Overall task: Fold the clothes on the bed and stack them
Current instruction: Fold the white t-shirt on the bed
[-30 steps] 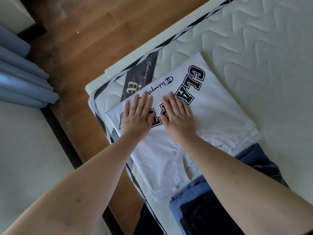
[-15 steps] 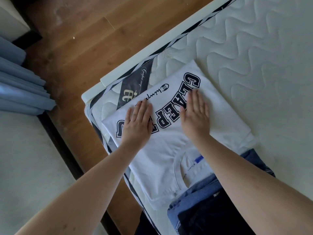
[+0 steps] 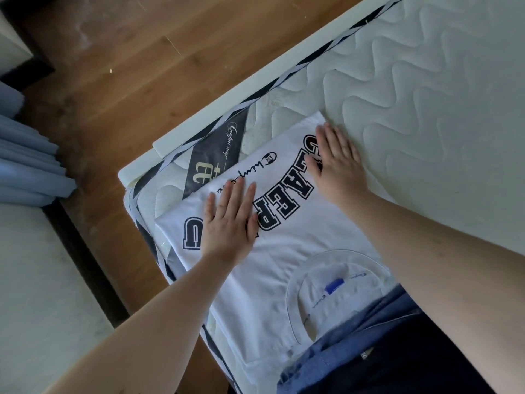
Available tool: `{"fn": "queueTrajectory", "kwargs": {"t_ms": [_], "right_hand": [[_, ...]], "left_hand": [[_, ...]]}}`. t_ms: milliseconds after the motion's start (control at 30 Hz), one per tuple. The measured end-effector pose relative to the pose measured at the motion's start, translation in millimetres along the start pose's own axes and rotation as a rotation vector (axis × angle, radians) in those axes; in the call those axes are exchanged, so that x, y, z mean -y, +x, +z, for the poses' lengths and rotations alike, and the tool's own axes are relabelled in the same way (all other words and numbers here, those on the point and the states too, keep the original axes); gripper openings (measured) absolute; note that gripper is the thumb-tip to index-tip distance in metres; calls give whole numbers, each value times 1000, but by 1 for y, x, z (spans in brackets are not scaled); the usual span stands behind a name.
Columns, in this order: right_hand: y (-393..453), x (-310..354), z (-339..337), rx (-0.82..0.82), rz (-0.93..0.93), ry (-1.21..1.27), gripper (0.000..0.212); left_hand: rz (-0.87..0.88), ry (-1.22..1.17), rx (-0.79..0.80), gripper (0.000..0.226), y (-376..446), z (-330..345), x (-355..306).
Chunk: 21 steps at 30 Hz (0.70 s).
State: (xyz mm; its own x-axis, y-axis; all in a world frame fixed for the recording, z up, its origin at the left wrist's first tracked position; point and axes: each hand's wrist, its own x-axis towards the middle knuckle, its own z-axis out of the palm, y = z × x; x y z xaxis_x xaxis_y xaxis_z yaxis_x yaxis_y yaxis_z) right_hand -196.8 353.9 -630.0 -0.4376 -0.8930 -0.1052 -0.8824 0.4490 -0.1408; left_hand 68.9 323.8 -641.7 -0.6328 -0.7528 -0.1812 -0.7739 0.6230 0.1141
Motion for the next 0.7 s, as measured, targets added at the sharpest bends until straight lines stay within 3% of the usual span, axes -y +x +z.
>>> {"fn": "queueTrajectory", "kwargs": {"t_ms": [367,433,600,700], "right_hand": [[-119,-32,-6,73,95,-17,61],[-141,-40,-6,108,115,-15,63],[-180,-62,-17,256,218,-6,69],[-207,-61,-38,342,237,9,69]], "left_hand": [[12,3,22,58,-10,-10,11],[-50,-15,16,57,-27,-14,28],[-395,-105,114,62,-89,-23,54],[-298,-11,218,65,-126,-38,41]]}}
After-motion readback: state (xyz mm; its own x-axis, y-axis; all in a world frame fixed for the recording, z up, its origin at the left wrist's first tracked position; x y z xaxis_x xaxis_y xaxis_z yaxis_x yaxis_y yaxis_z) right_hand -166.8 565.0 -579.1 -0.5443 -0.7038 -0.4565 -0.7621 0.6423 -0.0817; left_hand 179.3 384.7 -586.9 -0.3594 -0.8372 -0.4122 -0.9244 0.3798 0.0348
